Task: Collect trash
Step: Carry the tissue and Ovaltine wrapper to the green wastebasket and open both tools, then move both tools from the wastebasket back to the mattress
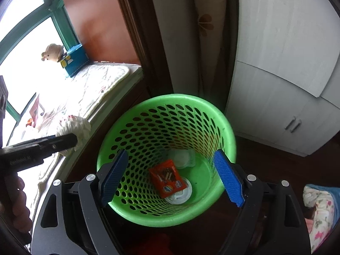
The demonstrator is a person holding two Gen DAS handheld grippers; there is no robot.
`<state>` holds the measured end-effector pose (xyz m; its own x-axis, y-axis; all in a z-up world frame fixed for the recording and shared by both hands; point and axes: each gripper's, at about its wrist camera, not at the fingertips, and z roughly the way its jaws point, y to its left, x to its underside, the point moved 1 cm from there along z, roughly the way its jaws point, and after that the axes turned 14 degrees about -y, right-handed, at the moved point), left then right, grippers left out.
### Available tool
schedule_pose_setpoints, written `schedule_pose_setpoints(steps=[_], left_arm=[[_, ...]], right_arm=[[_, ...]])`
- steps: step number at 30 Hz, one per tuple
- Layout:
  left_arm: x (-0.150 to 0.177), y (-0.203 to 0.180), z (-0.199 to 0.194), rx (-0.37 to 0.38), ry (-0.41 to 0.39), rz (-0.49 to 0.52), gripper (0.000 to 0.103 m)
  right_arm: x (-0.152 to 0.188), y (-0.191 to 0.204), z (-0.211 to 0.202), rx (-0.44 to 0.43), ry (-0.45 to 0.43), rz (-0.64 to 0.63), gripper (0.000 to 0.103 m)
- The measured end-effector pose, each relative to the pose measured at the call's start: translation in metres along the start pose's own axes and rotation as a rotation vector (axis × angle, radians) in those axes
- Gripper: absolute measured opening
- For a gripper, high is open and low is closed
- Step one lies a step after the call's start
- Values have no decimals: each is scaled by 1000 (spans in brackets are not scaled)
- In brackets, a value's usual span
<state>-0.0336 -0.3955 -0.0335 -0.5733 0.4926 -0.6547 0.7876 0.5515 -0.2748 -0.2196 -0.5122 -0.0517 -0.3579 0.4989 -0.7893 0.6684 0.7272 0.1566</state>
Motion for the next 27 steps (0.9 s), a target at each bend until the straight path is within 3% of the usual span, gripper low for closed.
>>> schedule_pose_setpoints(steps=[6,12,27], left_arm=[[4,-4,1,24,-2,-2,64],[8,9,-14,1,-20,-8,64],[4,131,-86,-212,-144,-179,64]], right_arm=[[-1,-2,-1,-4,-2,6,82],[-4,10,-2,-37,-8,-3,82],[-23,111,16,-208,1,-112,84]])
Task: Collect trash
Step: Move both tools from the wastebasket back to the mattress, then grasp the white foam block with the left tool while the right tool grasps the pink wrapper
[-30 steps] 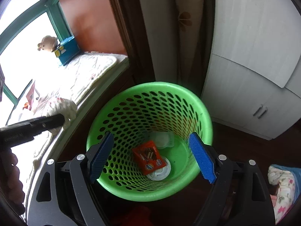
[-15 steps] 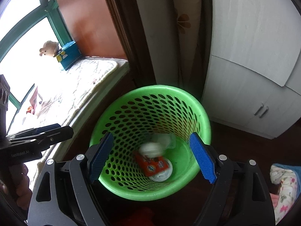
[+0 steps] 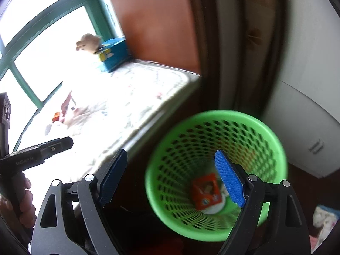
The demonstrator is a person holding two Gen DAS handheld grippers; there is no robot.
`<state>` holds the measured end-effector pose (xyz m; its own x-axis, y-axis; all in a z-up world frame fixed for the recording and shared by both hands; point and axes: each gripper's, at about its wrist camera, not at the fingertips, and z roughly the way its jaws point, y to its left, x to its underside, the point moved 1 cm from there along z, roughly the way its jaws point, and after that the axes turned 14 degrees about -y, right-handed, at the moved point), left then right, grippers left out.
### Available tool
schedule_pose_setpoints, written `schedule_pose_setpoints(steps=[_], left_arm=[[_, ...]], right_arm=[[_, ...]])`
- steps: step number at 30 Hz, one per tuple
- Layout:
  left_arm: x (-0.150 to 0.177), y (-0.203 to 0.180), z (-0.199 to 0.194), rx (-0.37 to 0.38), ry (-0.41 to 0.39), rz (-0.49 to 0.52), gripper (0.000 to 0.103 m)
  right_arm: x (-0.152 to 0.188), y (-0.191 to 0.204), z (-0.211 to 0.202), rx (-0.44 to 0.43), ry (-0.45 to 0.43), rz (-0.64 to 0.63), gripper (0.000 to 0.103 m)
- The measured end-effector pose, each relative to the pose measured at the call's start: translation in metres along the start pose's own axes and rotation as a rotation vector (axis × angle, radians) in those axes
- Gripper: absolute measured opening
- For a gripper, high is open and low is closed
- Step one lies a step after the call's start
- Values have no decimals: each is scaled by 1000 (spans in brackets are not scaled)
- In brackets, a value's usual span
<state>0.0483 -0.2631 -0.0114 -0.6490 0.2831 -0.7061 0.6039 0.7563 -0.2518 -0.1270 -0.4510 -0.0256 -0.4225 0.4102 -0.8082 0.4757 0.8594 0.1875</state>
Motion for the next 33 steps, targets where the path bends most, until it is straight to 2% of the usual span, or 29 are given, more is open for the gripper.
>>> schedule_pose_setpoints(steps=[9,13,14,15,17,24,33], left_arm=[[-30,102,-23,-147,-68,-101,64],[-39,146,-24,-195,-70,-121,64],[-41,156,-23,-204,-70,-123,67],[-42,166,-22,-222,-67,-124,77],[-45,185,-21,-251,-68,-123,79],[-44,223,1,-223,-26,-107,80],[-41,238,25,-157,10,-76,80]], right_arm=[[-20,65,31,-120,23,-59,84],[-29,95,48,-174,41,-77,84],[-31,101,52,-186,44,-82,84],[-34,109,57,-199,48,-89,84],[-39,122,65,-220,55,-100,84],[-50,164,97,-288,91,-118,84],[-57,201,142,-344,157,-99,78]])
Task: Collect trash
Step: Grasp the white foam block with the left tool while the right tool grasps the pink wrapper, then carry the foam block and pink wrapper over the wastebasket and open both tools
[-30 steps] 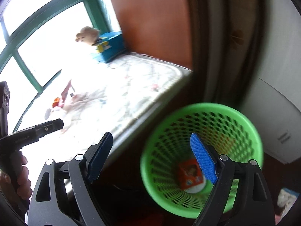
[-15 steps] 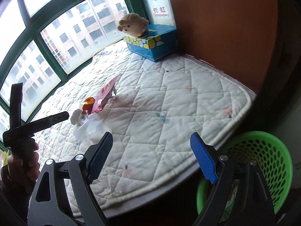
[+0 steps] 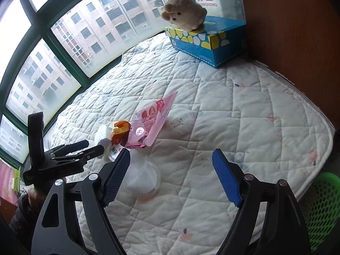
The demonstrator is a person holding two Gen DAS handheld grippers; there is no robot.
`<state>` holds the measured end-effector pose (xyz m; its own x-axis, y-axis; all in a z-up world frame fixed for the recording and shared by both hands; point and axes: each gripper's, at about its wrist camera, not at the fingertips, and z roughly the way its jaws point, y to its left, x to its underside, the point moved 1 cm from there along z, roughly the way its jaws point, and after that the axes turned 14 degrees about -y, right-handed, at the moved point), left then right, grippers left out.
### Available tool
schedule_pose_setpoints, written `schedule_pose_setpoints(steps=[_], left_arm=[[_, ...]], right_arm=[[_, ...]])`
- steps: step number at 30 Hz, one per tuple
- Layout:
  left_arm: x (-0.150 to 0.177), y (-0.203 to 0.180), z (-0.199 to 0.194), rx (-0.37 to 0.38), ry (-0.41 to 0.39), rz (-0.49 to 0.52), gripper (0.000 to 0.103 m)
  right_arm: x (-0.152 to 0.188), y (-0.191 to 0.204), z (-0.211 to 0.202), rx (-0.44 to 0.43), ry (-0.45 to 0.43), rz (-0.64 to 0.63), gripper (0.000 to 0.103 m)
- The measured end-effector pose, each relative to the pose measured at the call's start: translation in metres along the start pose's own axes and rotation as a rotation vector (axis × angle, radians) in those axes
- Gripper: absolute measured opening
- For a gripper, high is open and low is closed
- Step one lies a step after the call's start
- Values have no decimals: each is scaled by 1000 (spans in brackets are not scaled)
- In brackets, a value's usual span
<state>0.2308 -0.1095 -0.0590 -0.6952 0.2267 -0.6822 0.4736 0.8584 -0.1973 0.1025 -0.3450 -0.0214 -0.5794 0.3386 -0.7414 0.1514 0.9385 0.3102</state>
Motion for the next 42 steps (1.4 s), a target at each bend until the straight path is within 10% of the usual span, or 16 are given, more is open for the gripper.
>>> schedule_pose_setpoints(steps=[13,20,42], left_arm=[[-1,8,13,60,9,-15,73],[0,9,4,66,-19,-3,60],[-6,-59,-79,91,-170,89,57]], right_arm=[[-5,11,63,-45,60,68,57],[-3,13,65,-71,48,88,17],[-17,15,-57,-40,-198,13,9]])
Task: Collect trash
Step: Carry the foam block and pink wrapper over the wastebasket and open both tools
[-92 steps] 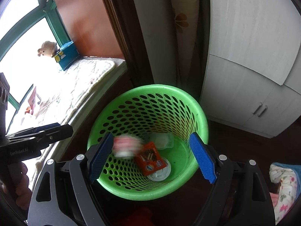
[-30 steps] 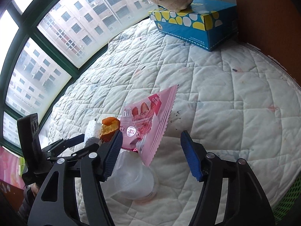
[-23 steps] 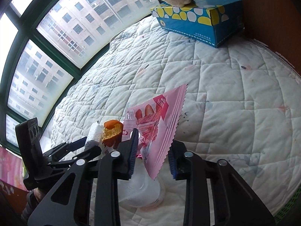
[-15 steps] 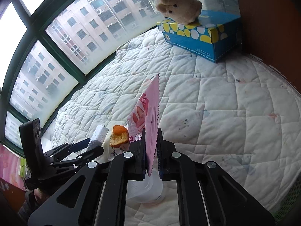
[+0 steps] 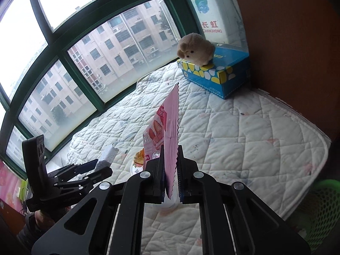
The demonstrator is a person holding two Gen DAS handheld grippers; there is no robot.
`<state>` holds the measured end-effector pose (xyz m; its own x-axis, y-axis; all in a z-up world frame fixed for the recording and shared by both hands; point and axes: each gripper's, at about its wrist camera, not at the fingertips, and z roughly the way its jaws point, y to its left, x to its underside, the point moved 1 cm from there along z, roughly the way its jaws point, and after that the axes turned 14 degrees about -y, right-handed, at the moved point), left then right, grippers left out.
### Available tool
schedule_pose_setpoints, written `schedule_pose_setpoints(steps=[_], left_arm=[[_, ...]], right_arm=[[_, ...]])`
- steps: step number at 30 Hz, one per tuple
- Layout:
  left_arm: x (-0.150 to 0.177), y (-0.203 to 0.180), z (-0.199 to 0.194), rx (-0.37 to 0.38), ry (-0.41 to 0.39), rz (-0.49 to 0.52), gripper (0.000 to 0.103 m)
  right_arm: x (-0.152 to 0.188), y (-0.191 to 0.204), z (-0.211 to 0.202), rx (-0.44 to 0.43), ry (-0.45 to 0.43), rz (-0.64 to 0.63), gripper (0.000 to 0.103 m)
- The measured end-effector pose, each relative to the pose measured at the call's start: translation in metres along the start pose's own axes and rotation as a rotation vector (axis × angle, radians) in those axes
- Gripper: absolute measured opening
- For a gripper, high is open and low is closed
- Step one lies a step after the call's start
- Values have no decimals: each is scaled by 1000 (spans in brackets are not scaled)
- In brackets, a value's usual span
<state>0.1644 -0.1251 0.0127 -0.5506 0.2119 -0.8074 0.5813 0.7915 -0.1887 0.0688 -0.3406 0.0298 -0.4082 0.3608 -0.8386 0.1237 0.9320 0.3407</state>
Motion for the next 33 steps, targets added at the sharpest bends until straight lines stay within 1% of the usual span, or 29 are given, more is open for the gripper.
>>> schedule_pose_setpoints(steps=[3,9,20,25,30,32,33], left_arm=[[0,-25,-6,41,-6,19,57],[12,-86,-9,132,6,82,57],[39,-192,5,285,67,177,57],[52,-235,16,337,100,215,57],[65,-270,23,372,134,248,58],[70,-282,26,383,145,260,58],[72,-288,26,389,151,265,58]], right_arm=[[4,-13,-20,26,-11,6,9],[22,-48,-62,124,-16,11,9],[65,-128,-140,355,9,22,10],[82,-165,-169,447,24,64,13],[94,-191,-189,514,34,85,13],[98,-199,-196,528,34,98,16],[100,-204,-200,536,32,103,22]])
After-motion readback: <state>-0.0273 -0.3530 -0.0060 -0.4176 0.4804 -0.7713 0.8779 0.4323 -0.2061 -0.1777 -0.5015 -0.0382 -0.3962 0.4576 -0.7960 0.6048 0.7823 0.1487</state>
